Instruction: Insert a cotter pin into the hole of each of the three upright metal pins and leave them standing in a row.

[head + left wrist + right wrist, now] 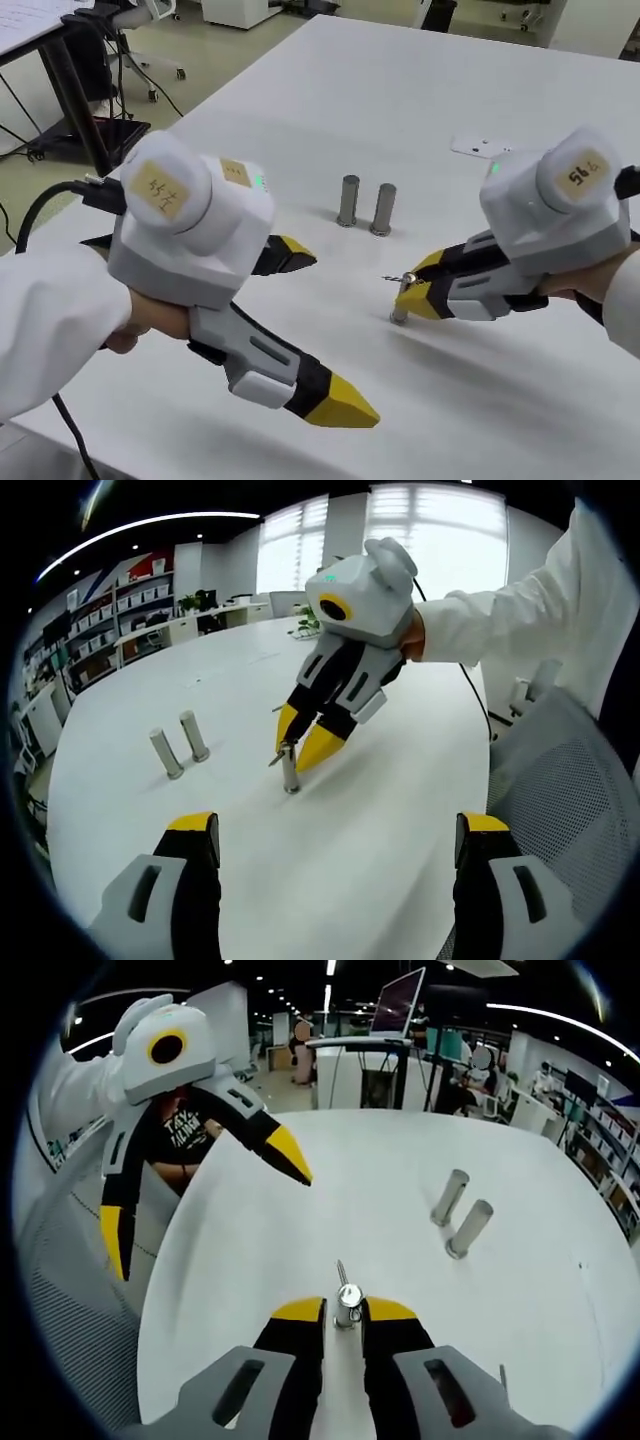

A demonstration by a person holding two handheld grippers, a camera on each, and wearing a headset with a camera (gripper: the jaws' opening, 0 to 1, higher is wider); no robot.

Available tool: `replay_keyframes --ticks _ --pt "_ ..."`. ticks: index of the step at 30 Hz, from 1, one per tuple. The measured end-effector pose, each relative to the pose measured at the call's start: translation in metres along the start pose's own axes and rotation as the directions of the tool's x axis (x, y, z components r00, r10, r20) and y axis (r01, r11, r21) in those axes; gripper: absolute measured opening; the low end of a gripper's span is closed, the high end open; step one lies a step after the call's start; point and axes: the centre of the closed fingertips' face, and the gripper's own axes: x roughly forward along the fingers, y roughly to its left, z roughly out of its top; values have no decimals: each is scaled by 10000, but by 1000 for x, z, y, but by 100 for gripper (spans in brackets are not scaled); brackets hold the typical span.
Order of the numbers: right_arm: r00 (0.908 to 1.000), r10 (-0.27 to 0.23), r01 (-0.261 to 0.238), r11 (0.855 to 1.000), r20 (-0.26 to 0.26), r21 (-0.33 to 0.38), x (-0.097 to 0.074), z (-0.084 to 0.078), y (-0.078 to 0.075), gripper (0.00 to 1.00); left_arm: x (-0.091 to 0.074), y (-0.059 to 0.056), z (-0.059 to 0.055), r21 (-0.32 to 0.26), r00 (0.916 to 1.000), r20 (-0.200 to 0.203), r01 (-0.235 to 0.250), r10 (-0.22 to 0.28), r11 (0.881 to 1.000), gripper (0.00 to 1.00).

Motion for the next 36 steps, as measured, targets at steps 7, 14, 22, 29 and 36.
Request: replay_keyframes --ticks 7,14,22,29,36 --pt "9998 -174 174 9996 -1 221 2 0 -2 5 -2 0 3 -11 9999 108 -66 67 10000 97" --pt "9992 -405 404 9978 -6 532 1 -1 -2 4 -4 1 4 36 9998 140 -174 173 9998 96" --pt "9983 -548 536 9967 184 611 -1 1 0 7 -4 0 6 16 9997 218 -148 147 9999 96" --pt "9943 -834 778 9936 665 824 -23 8 1 16 -6 0 11 -93 9989 432 -160 164 9998 96" --pt "9855 -1322 1140 9802 1063 1620 -61 3 13 25 -12 4 21 -500 9950 947 -263 309 9984 96"
